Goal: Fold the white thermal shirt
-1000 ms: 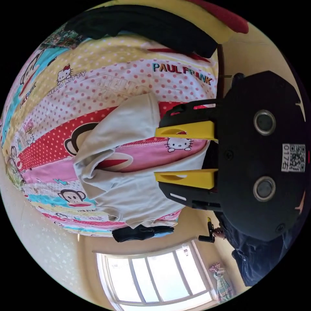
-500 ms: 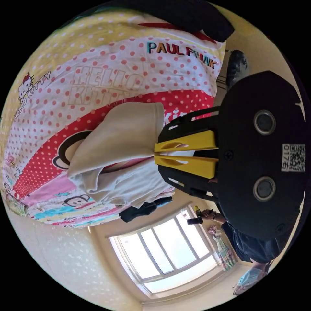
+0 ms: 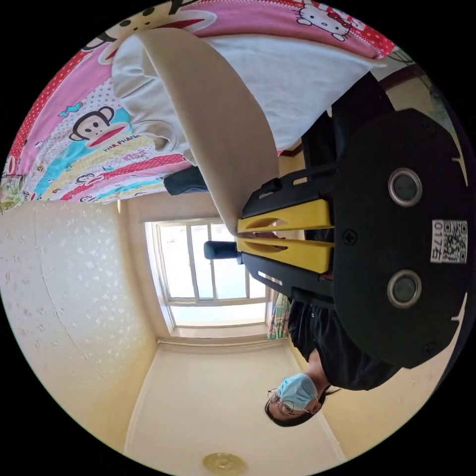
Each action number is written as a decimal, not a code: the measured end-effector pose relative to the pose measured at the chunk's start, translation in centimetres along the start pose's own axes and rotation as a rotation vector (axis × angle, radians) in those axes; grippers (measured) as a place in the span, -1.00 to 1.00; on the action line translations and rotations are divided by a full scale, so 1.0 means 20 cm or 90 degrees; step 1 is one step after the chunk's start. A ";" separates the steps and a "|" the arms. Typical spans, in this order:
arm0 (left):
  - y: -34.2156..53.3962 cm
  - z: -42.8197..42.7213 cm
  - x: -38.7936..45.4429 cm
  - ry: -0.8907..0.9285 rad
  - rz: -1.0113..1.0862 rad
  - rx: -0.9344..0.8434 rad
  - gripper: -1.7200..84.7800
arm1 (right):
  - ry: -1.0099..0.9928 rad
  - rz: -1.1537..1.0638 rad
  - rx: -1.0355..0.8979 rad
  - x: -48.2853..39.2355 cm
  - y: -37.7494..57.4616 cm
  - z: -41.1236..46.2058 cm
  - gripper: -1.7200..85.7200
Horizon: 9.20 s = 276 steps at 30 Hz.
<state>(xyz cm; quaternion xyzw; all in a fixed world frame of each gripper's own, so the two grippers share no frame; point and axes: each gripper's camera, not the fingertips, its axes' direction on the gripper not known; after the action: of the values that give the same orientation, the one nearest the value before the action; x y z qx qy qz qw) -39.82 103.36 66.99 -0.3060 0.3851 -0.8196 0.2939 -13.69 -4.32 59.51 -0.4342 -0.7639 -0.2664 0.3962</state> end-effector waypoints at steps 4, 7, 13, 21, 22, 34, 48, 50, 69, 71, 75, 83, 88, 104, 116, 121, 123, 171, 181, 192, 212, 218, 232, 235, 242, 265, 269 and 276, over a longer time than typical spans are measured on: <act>0.06 0.09 0.09 -0.191 0.037 0.040 -0.59 | -0.049 0.019 -0.013 0.06 -0.05 0.12 -0.92; 0.12 0.09 0.13 -0.242 0.055 0.110 -0.85 | -0.044 0.035 -0.053 0.10 -0.11 0.23 -0.91; 0.20 0.08 0.11 -0.144 0.052 0.158 -0.88 | -0.015 0.026 -0.086 0.12 -0.24 0.21 -0.89; 0.46 -0.20 0.24 -0.075 0.028 0.334 -0.89 | 0.332 0.179 0.098 0.35 -0.54 -0.22 -0.67; 0.49 -0.25 0.24 -0.070 0.015 0.365 -0.89 | 0.342 0.186 0.099 0.39 -0.57 -0.22 -0.67; 0.55 -0.48 0.08 -0.077 -0.108 0.393 -0.88 | 0.561 0.133 0.001 1.00 -1.02 0.50 -0.60; 0.26 -0.80 0.13 -0.090 -0.056 0.360 -0.88 | 0.586 0.140 0.084 1.20 -1.18 0.39 -0.93; 0.17 -0.87 -0.12 -0.158 -0.113 0.327 -0.87 | 0.553 0.173 0.177 1.22 -1.16 0.31 -0.94; 1.58 -1.54 -0.94 -0.046 -0.558 0.557 -0.65 | 0.767 0.162 -0.030 1.47 -1.25 1.22 -0.93; 1.72 -1.56 -1.05 0.050 -0.592 0.604 -0.65 | 0.745 0.110 -0.063 1.44 -1.24 1.44 -0.92; 1.87 -1.58 -1.18 0.182 -0.697 0.682 -0.73 | 0.628 0.010 -0.188 1.50 -1.15 2.06 -0.84; 1.90 -1.84 -1.18 0.178 -0.692 0.638 -0.75 | 0.589 0.099 -0.407 2.02 -0.98 2.98 -0.62; 2.01 -1.95 -1.17 0.211 -0.700 0.653 -0.64 | 0.522 0.320 -0.252 2.34 -0.98 2.88 -0.63; 2.29 -2.16 -0.87 0.309 -0.455 0.817 -0.77 | -0.298 0.446 -0.057 2.18 -0.92 2.52 -0.90; 1.50 -1.83 -0.36 0.189 -0.257 0.660 -0.80 | -0.398 0.113 0.216 1.65 -1.37 0.89 -0.90; 1.31 -1.40 -0.41 0.215 -0.323 0.588 -0.80 | -0.194 0.326 0.470 1.83 -1.00 0.20 -0.88; 1.27 -1.29 -0.43 0.204 -0.345 0.579 -0.80 | 0.000 0.285 0.381 1.68 -0.97 0.08 -0.86; 0.66 -1.03 -0.78 -0.117 -0.329 0.328 -0.86 | 0.607 0.151 0.060 0.87 -0.43 0.26 -0.85; 0.74 -0.97 -1.04 -0.112 -0.381 0.346 -0.64 | 0.672 0.184 -0.008 0.94 -0.29 0.22 -0.66; 0.91 -0.51 -1.35 -0.110 -0.519 0.274 -0.60 | 0.677 0.291 -0.045 1.16 0.03 0.08 -0.69; 1.21 -0.80 -0.83 0.121 -0.261 0.280 -0.85 | 0.560 0.245 -0.232 0.71 0.27 -0.06 -0.89; 1.42 -0.85 -0.57 0.164 -0.281 0.305 -0.86 | 0.451 0.306 -0.169 0.54 0.53 -0.18 -0.89; 1.65 -0.78 -0.58 0.246 -0.391 0.310 -0.86 | 0.270 0.435 -0.013 0.54 0.97 -0.37 -0.90; 1.51 -0.87 -0.61 0.258 -0.359 0.332 -0.86 | 0.249 0.390 -0.010 0.53 0.79 -0.36 -0.90; 0.74 -1.48 -0.63 0.111 -0.201 0.335 -0.86 | 0.344 0.222 -0.075 0.42 -0.16 -0.18 -0.88; 0.19 -1.22 -1.11 -0.050 -0.368 0.373 -0.80 | 0.516 0.256 0.045 1.01 -0.53 0.15 -0.76; 0.33 -1.27 -1.07 -0.043 -0.339 0.409 -0.89 | 0.591 0.199 -0.029 0.94 -0.64 0.31 -0.87; 0.46 -1.24 -1.16 0.028 -0.340 0.487 -0.68 | 0.782 0.212 0.024 0.83 -0.64 0.45 -0.92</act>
<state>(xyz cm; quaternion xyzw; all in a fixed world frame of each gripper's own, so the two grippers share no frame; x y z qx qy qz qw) -40.80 126.27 40.31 -0.2466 -0.0311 -0.9559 0.1565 -33.42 3.76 67.68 -0.3081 -0.3242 -0.3886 0.8056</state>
